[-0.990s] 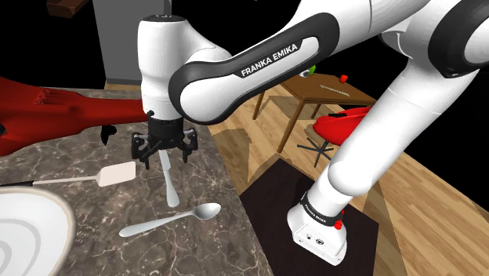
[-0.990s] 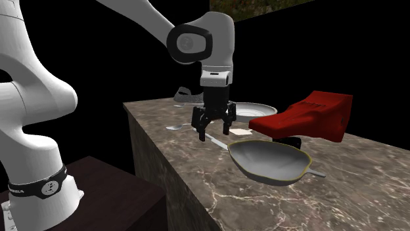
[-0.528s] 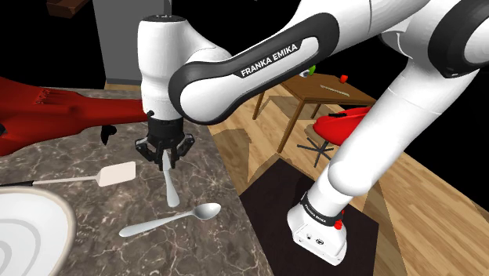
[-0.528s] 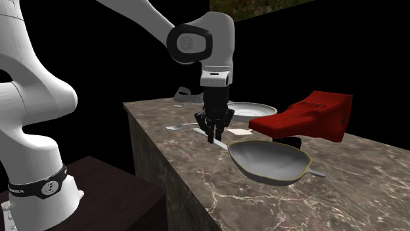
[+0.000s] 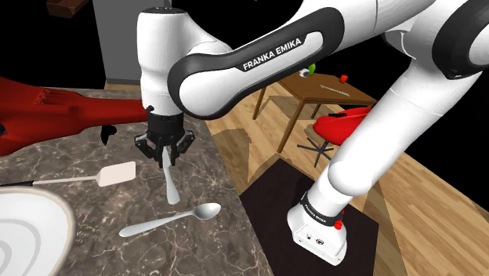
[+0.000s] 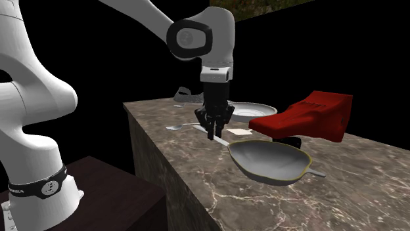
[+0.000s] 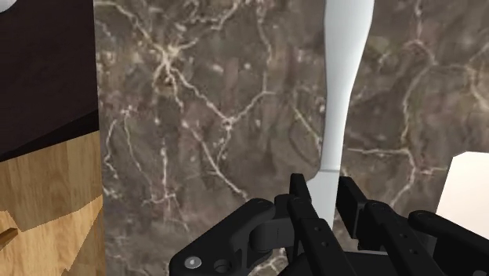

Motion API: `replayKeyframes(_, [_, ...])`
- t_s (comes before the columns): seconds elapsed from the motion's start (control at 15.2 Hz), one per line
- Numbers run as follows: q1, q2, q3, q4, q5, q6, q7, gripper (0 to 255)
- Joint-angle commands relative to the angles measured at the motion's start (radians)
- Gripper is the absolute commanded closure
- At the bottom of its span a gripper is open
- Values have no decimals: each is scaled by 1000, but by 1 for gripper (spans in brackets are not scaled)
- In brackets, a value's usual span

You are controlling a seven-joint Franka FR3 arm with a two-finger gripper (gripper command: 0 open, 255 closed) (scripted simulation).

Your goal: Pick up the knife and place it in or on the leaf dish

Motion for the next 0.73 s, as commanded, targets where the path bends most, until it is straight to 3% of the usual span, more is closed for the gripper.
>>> replayKeyframes(0.0, [0,-18,-3,12,13,-26,-10,255])
replayKeyframes(0.66, [2,-89,-24,93,56,-165,-45,255])
